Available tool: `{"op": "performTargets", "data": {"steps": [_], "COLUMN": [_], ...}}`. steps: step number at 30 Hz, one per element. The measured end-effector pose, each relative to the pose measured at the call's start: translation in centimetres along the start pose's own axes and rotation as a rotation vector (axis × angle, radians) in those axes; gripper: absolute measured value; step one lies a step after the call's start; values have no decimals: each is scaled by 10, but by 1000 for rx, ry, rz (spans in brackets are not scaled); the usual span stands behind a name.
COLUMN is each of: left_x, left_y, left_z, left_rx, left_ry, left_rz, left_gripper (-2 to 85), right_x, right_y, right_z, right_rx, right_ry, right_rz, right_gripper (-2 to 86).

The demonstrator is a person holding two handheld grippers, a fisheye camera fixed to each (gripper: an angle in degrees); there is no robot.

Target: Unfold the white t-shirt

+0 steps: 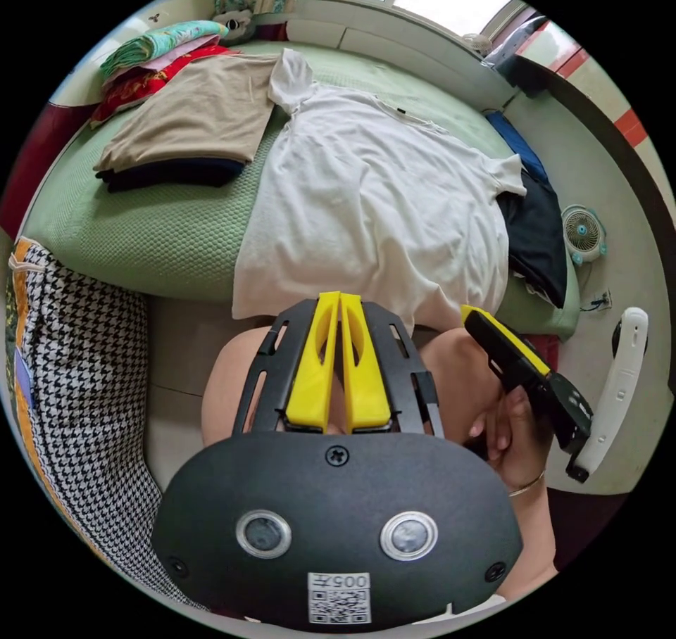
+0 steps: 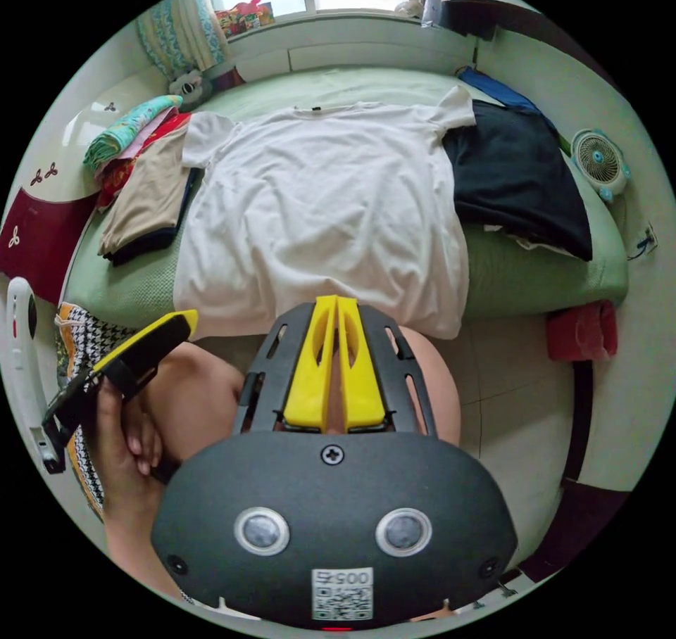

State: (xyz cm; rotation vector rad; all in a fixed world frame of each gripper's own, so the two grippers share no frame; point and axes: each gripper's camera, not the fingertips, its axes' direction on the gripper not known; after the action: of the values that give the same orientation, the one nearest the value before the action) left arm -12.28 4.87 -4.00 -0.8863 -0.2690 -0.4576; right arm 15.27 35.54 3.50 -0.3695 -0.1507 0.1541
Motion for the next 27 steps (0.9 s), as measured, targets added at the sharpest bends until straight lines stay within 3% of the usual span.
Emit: {"op": "performTargets", "data": {"steps": [27], "left_x": [23], "left_y": [8], "left_z": [0], "left_rx": [19], "left_ry": [-46], "left_rz": [133], "left_gripper": [-2], "right_x": [20], "right_y": [9], "right_z": [-10], "right_rx": [36], "right_ry": [-12], "right_rz": [36], "right_gripper": [-10]}}
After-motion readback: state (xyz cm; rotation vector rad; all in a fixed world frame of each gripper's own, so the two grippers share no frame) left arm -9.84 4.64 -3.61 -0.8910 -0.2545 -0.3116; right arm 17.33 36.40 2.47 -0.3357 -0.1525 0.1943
